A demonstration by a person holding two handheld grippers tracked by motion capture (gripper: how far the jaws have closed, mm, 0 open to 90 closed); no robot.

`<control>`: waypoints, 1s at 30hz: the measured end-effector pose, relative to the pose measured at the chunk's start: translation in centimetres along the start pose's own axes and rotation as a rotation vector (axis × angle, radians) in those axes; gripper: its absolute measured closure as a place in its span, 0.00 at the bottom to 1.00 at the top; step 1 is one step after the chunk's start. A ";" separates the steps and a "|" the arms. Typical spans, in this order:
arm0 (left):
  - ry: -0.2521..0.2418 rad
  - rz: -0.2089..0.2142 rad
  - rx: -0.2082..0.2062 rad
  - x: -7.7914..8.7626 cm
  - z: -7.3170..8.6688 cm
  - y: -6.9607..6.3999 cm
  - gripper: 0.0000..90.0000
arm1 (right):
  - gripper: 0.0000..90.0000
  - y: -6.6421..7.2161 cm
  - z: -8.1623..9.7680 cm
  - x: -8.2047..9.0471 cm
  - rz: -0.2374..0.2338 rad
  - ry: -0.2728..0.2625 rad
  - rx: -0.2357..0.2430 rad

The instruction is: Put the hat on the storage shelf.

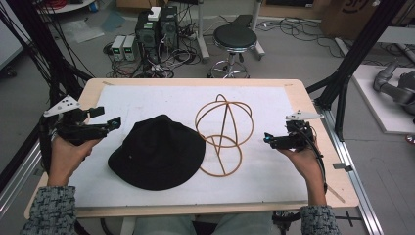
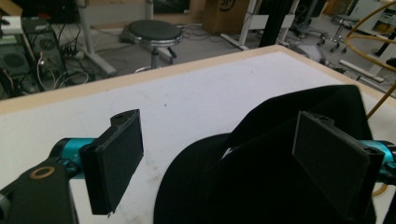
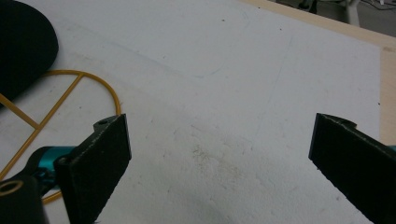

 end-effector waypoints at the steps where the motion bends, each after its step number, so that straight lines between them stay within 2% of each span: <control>1: -0.006 0.008 -0.001 -0.2 -0.1 -0.3 0.19 | 0.06 0.0 0.1 0.0 0.001 0.000 0.000; 4: -0.021 0.035 -0.023 -0.7 -0.5 -1.2 0.21 | 0.06 0.0 0.3 -0.1 -0.002 0.004 0.002; 8: -0.037 0.065 -0.021 -1.1 -0.7 -1.8 0.21 | 0.06 0.1 0.4 -0.1 -0.005 0.006 0.005; 9: -0.040 0.082 -0.027 -1.4 -0.8 -2.2 0.21 | 0.06 0.1 0.5 0.0 -0.005 0.005 0.002; 15: -0.060 0.120 -0.048 -2.4 -1.3 -3.6 0.21 | 0.06 -0.1 0.7 0.4 -0.001 0.004 -0.004; 17: -0.056 0.125 -0.055 -2.8 -1.2 -3.9 0.22 | 0.06 -0.2 0.8 0.5 0.002 0.005 -0.006; 21: -0.052 0.161 -0.065 -3.7 -1.1 -5.0 0.22 | 0.06 -0.2 0.9 0.6 0.002 0.004 -0.008; 26: -0.052 0.179 -0.091 -4.5 -1.1 -6.2 0.22 | 0.06 -0.1 1.0 0.4 0.000 0.012 0.001; 30: -0.041 0.191 -0.101 -5.0 -0.8 -6.5 0.24 | 0.06 0.0 1.0 0.5 0.001 0.011 0.001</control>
Point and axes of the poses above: each handheld gripper's, and its own axes: x roughly backward along the jaws, z roughly out of its underside, y roughly to its left, the point moved 7 cm from there along -x, roughly forward along the jaws, and after that the axes turned 4 degrees about z, right-handed, at the moved point
